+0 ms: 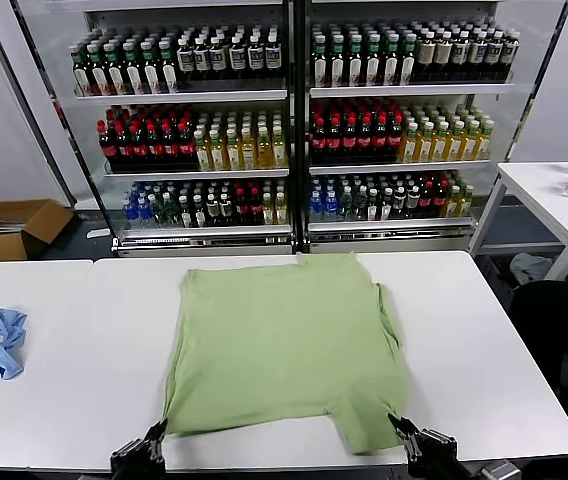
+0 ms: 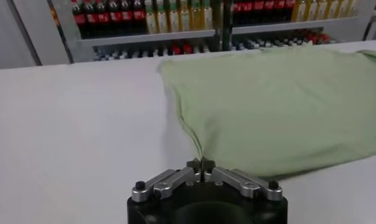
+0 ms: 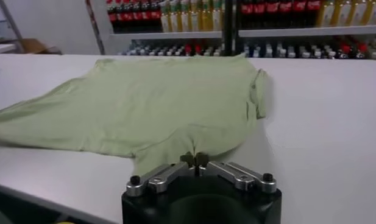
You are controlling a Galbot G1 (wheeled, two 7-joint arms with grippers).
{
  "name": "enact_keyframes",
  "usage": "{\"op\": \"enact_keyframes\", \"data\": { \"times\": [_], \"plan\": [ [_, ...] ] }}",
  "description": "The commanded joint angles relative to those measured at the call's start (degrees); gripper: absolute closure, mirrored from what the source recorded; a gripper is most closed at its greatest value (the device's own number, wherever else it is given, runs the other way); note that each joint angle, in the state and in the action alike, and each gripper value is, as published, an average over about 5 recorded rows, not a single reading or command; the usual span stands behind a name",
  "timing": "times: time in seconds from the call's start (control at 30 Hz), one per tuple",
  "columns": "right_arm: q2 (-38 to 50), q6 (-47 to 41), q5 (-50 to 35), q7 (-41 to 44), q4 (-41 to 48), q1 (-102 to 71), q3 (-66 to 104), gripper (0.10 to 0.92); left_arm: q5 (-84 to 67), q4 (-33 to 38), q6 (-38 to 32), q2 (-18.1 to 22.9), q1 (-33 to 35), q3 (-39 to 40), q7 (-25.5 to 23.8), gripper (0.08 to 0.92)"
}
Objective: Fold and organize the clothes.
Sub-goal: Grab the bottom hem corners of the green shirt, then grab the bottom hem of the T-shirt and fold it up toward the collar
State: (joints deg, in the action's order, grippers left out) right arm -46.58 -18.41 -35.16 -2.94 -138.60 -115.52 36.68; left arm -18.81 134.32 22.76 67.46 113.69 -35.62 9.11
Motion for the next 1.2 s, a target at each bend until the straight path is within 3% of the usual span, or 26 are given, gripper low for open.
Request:
{"op": "enact_keyframes", "data": {
  "times": [0.03,0.2,0.43,0.57,0.93,1.2],
  "plan": [
    [1.15,-0.09,-0.40,0.43,-5.84,-4.48,3.26,0.912,1.11,7.12,-0.67,-0.45,10.43,-5.20,1.03,0.917],
    [0.54,-1.94,-4.88,-2.56,-2.35,11.29,-0.99,0.912,-2.26,8.24,-0.49,-0.97,6.40,-8.05,0.74,0.917],
    [-2.20,-6.14,-6.33,-5.45,9.61,34.05,-11.20,0.912,-11.33,-1.69,0.25,-4.04,-14.28,-5.74,-0.28,0.917],
    [-3.75,-7.03,-4.73,-5.51,15.21,41.93,-16.51,0.912,-13.82,-8.65,0.24,-4.85,-21.67,-3.80,-1.61,0.917],
    [-7.72,-7.18,0.59,-5.79,25.24,48.79,-22.94,0.912,-14.32,-23.10,-0.33,-5.36,-33.10,-0.48,-4.65,0.917],
    [-8.79,-7.33,1.63,-5.81,28.20,49.44,-23.72,0.912,-13.19,-29.58,-1.25,-5.24,-38.11,2.33,-6.94,0.917]
  ]
}}
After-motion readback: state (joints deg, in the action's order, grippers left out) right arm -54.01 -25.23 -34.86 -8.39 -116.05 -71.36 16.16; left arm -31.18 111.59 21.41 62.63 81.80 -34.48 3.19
